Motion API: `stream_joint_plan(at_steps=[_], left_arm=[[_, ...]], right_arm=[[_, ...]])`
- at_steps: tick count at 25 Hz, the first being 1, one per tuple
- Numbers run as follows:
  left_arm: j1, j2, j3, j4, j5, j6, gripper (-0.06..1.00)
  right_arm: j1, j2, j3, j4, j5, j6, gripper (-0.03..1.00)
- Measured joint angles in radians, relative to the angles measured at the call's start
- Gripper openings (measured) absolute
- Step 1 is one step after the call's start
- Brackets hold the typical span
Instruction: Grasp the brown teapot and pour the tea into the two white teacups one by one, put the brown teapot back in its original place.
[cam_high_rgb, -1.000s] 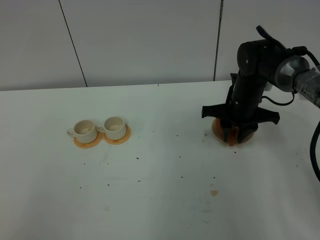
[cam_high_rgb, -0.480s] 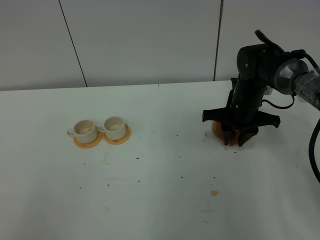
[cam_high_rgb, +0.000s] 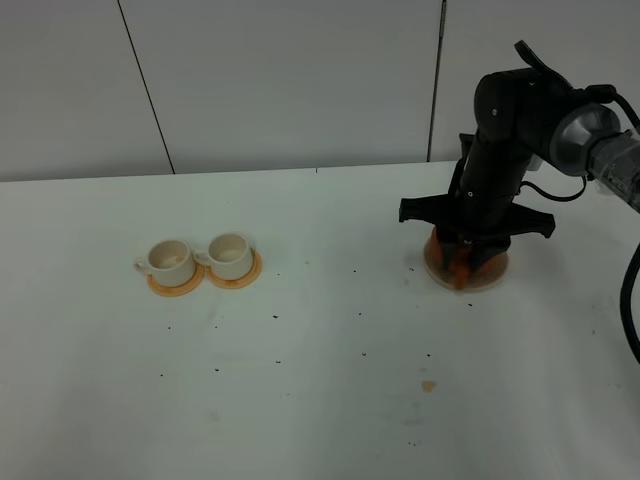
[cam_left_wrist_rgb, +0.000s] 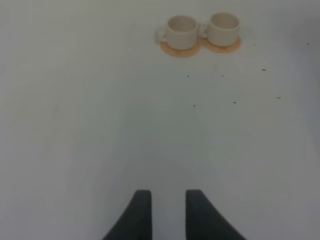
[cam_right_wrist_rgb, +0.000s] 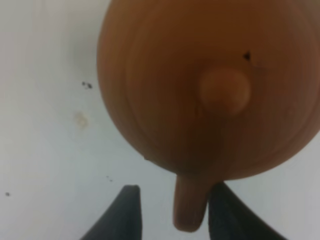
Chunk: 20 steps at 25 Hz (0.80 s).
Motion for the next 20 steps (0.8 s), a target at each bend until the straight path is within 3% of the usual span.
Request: stream_joint_plan(at_steps=[20], left_arm=[[0.0, 0.0, 0.0, 0.0, 0.0, 0.0, 0.24]], right_arm=[[0.0, 0.0, 0.0, -0.012, 0.005, 0.008, 0.26]])
